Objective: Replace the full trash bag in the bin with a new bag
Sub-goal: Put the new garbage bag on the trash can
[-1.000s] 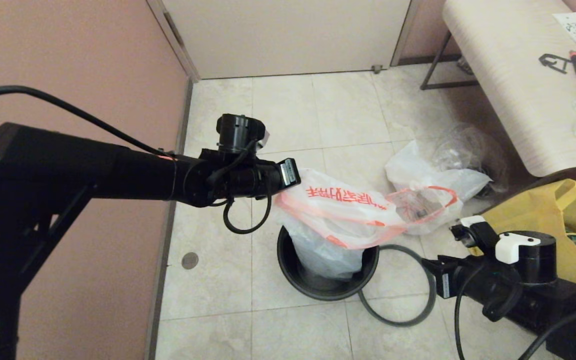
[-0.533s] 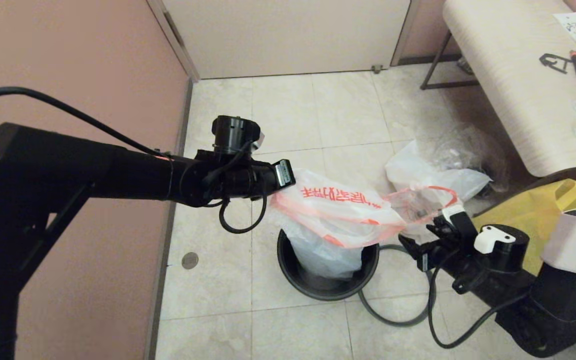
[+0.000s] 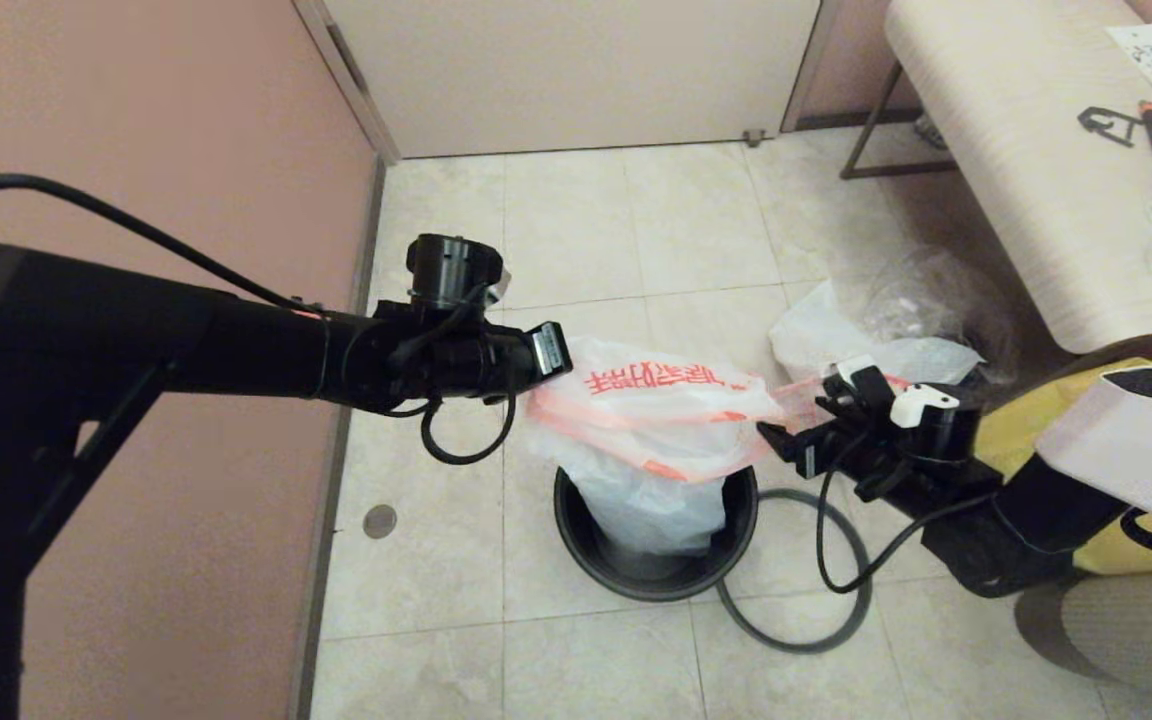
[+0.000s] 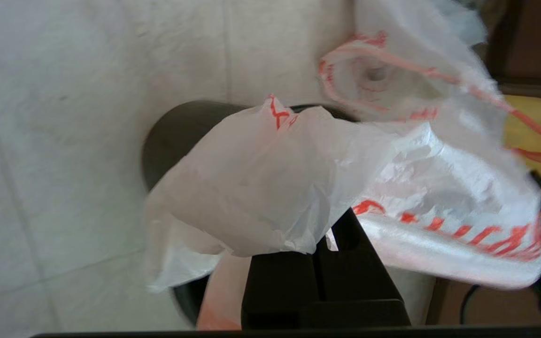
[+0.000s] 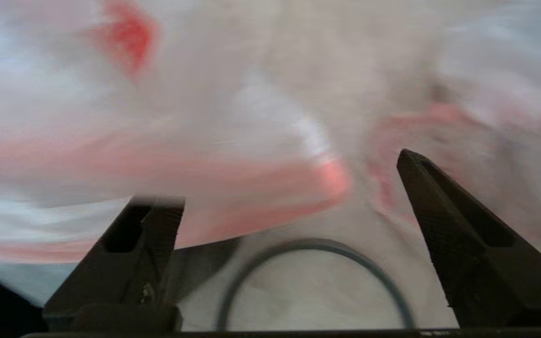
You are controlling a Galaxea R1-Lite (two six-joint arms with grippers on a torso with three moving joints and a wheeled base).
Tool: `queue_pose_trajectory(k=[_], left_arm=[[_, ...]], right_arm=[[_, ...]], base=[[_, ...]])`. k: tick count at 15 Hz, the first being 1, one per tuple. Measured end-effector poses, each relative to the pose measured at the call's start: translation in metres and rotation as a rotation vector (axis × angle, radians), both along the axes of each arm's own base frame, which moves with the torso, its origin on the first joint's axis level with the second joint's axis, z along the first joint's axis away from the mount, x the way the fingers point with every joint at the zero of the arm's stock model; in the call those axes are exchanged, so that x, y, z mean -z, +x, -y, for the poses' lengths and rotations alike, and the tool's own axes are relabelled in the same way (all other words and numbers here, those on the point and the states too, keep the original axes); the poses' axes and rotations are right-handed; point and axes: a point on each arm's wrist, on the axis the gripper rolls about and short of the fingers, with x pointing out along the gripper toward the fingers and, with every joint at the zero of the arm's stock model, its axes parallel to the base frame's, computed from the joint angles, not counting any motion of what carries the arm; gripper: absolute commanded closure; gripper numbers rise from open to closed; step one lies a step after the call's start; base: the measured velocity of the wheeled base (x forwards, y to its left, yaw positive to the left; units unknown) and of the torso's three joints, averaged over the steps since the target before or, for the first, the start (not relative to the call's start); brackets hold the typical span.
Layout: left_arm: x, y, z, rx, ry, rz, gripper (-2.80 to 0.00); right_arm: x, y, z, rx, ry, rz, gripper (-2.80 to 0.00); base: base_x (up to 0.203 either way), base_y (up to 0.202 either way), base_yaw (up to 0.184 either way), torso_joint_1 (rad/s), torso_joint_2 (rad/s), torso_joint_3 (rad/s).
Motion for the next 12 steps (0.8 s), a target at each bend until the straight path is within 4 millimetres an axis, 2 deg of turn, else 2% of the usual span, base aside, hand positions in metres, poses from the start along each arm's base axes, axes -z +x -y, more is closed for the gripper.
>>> queue_pose_trajectory(k=[1,2,5,8,12], left_arm=[[0.0,0.0,-0.002,-0.003,0.004,-0.006,0.0],[0.0,0.0,-0.002,-0.003,0.004,-0.005,0.0],[-0.001,0.001,-0.004,-0.006,0.003,-0.005,0.0],[0.0,0.002,-0.006,-0.009,0.001,-0.007,0.0],[0.0,0.005,-0.015,-0.036,-0.001,-0.011,0.0]], right_arm=[[-0.003,0.005,-0.008,-0.029,0.0,-0.01,-2.8],[-0.006,0.009,-0.016,-0.055,0.001,-0.012,0.0],[-0.008,0.01,-0.034,-0.106,-0.01,-0.068,0.0],[-0.016,0.009,-0.038,-0.117,-0.008,-0.102,0.0],[-0.041,-0.013,-0.041,-0.164,0.102,-0.249,0.0]], base=[[0.0,0.0,0.0,0.0,0.0,0.0],[0.0,0.0,0.0,0.0,0.0,0.0],[0.0,0.0,0.0,0.0,0.0,0.0],[0.0,0.0,0.0,0.0,0.0,0.0],[0.0,0.0,0.0,0.0,0.0,0.0]])
